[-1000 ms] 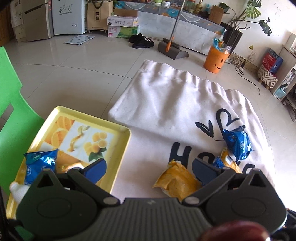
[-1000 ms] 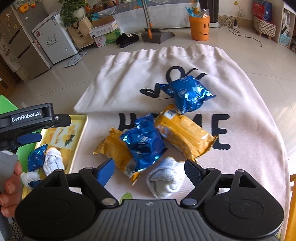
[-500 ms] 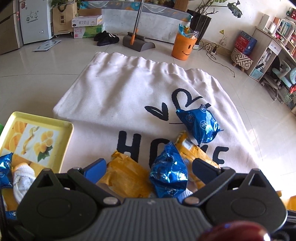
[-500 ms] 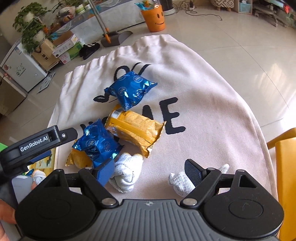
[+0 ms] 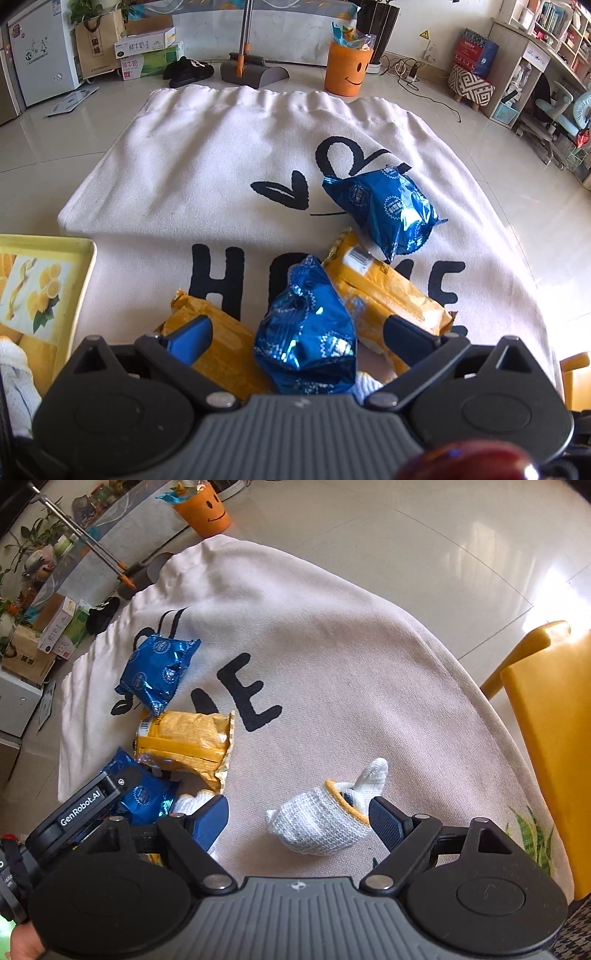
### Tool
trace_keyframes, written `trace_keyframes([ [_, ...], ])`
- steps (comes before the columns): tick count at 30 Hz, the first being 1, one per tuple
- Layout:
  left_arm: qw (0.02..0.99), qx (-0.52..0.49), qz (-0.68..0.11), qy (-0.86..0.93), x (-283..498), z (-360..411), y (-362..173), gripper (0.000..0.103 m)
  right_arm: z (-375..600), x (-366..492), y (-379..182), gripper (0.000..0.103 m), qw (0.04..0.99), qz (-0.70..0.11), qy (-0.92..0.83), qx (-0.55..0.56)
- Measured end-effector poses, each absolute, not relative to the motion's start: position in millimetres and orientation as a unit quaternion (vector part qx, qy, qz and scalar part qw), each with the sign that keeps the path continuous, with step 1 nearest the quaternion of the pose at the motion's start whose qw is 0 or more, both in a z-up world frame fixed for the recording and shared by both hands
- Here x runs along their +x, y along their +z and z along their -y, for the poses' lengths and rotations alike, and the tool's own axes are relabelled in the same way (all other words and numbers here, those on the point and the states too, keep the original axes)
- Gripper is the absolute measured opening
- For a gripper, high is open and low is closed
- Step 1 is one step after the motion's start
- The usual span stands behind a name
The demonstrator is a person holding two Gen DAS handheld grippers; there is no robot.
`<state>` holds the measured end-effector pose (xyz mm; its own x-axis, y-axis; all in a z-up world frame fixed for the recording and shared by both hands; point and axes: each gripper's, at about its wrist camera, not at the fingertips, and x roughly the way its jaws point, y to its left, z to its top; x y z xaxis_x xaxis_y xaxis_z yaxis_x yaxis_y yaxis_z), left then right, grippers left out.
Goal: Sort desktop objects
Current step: 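Move both tools back over the pile of packets and gloves, then grasp another blue foil packet with the left tool while the right tool grasps a white glove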
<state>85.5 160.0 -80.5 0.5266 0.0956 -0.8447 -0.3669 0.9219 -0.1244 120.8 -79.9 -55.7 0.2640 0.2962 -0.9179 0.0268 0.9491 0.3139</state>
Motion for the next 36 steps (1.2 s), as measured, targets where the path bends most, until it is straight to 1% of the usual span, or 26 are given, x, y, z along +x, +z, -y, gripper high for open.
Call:
trace_keyframes([
  [1,0.862,-0.145,-0.468,0.133,86.8,-159.1,-82.1,0.1,82.8,121.5,-59.1,0.084,0.78,-0.605,0.079,0.139],
  [4,0.857,-0.153,-0.476,0.124,89.3,-156.6,-89.6,0.084,90.0,122.7,-67.4,0.084,0.771,-0.614,0.066,0.157],
  [5,0.856,-0.155,-0.479,0.119,89.7,-155.1,-92.2,0.071,90.6,123.0,-69.8,0.084,0.768,-0.617,0.063,0.159],
  [6,0.853,-0.153,-0.485,0.115,89.7,-152.9,-94.7,0.063,90.9,123.7,-72.9,0.084,0.765,-0.62,0.061,0.162],
  [8,0.853,-0.145,-0.489,0.113,88.1,-149.6,-96.7,0.057,91.2,125.2,-80.1,0.084,0.761,-0.624,0.053,0.169],
  [15,0.855,-0.137,-0.49,0.098,75.1,-143.8,-89.2,0.056,88.0,130.5,-102.4,0.083,0.747,-0.635,0.045,0.191],
  [20,0.857,-0.114,-0.498,0.073,59.7,-138.4,-80.4,0.055,79.1,131.5,-103.8,0.082,0.763,-0.623,0.056,0.163],
  [22,0.856,-0.105,-0.503,0.063,50.2,-137.8,-77.9,0.055,76.8,132.1,-105.1,0.079,0.766,-0.621,0.057,0.156],
  [24,0.854,-0.096,-0.508,0.058,40.3,-137.7,-76.8,0.055,76.6,132.3,-105.9,0.074,0.767,-0.621,0.055,0.154],
  [33,0.822,-0.098,-0.562,0.014,14.2,-134.1,-92.5,0.055,58.6,129.4,-101.2,0.069,0.773,-0.614,0.108,0.116],
  [34,0.821,-0.096,-0.562,0.013,12.9,-132.9,-94.0,0.057,55.4,128.8,-100.4,0.069,0.773,-0.613,0.118,0.109],
  [35,0.821,-0.093,-0.562,0.014,11.9,-131.6,-95.4,0.063,52.9,128.6,-99.8,0.069,0.774,-0.612,0.124,0.102],
  [36,0.821,-0.091,-0.563,0.017,11.8,-130.6,-96.7,0.079,50.7,127.8,-98.7,0.069,0.776,-0.611,0.126,0.095],
])
